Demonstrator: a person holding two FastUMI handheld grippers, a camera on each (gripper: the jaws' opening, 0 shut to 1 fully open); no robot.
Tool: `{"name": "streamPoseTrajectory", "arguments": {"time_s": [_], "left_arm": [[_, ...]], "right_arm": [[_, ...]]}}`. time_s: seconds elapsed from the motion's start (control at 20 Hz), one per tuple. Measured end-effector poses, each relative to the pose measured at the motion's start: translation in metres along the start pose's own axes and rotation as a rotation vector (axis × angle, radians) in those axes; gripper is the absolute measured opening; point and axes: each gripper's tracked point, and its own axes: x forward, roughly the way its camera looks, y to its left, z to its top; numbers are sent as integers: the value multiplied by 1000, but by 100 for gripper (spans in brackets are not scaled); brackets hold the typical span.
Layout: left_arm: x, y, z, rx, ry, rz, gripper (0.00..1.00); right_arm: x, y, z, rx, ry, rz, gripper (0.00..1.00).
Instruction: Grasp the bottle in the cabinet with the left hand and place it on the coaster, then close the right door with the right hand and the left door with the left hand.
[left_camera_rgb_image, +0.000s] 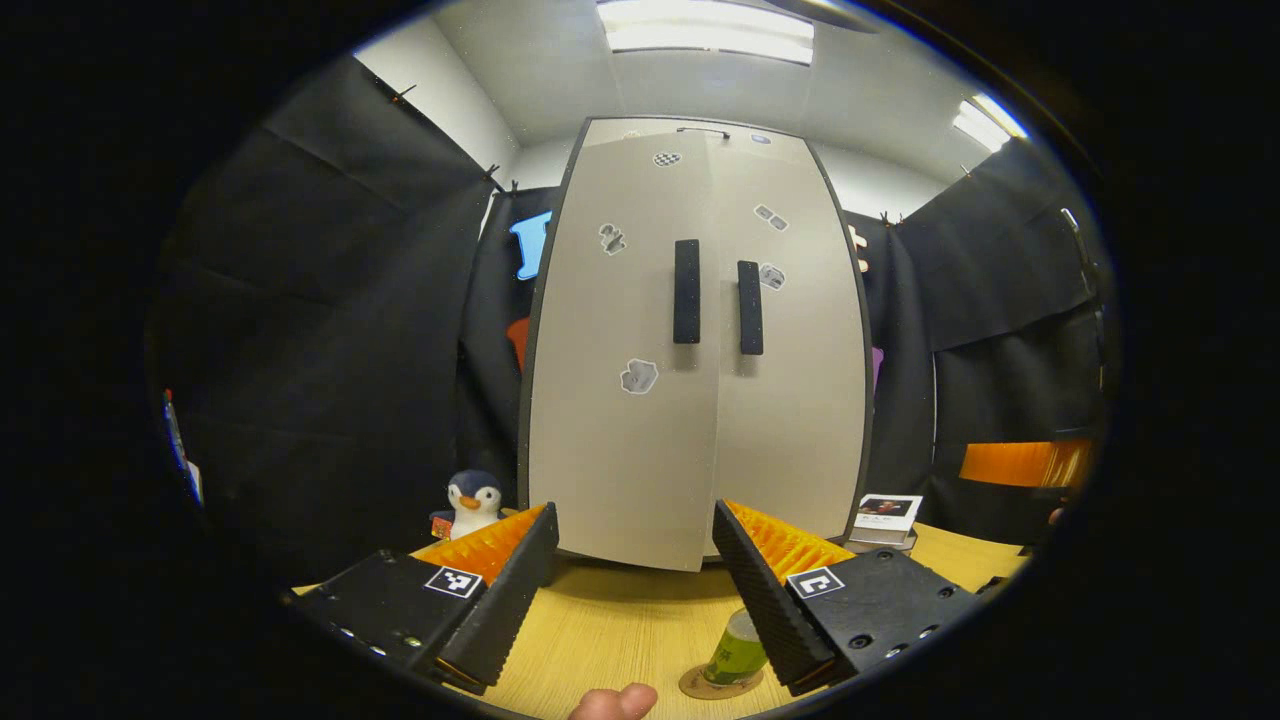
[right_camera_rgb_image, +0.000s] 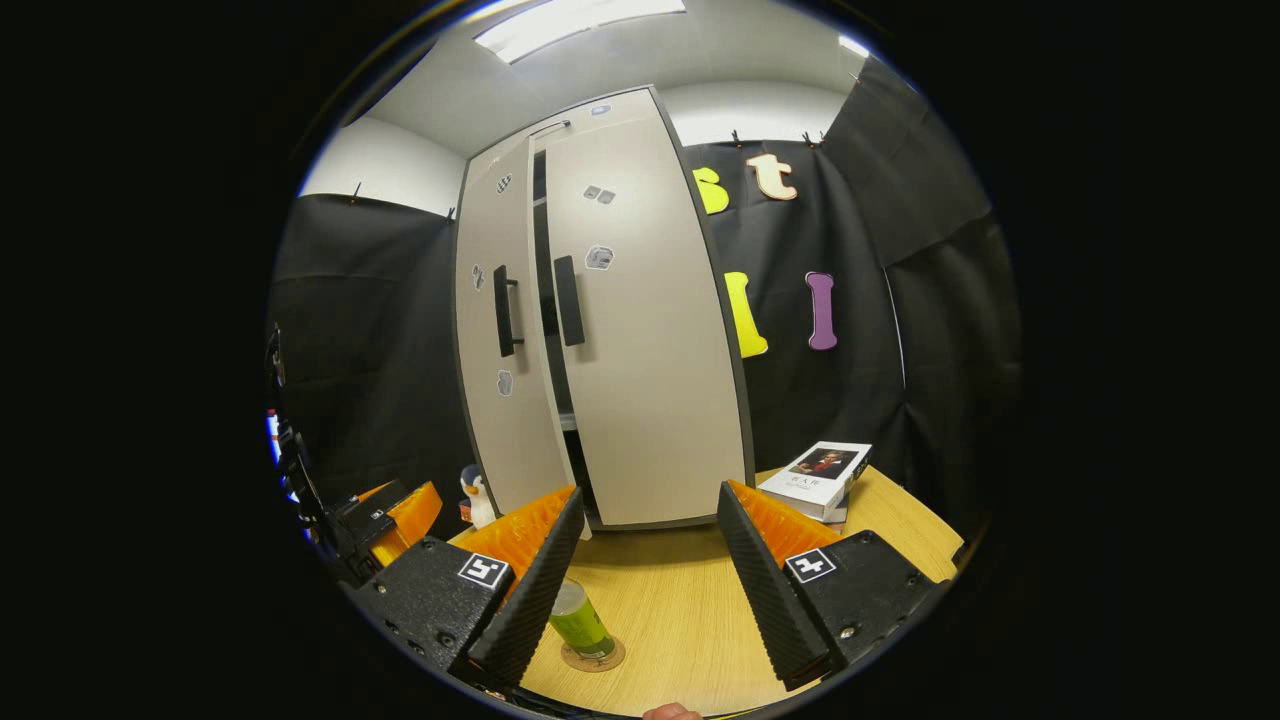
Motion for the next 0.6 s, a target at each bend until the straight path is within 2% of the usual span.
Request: {"name": "streamPoseTrajectory", "arguments": {"time_s": [0.3, 0.6], "left_arm": [[4, 0, -6, -44, 32, -5, 95], [2, 1, -3, -13, 23, 1, 95]], "right_arm": [[-2, 1, 2, 14, 6, -3, 83], [0, 1, 4, 13, 8, -5, 83]]}}
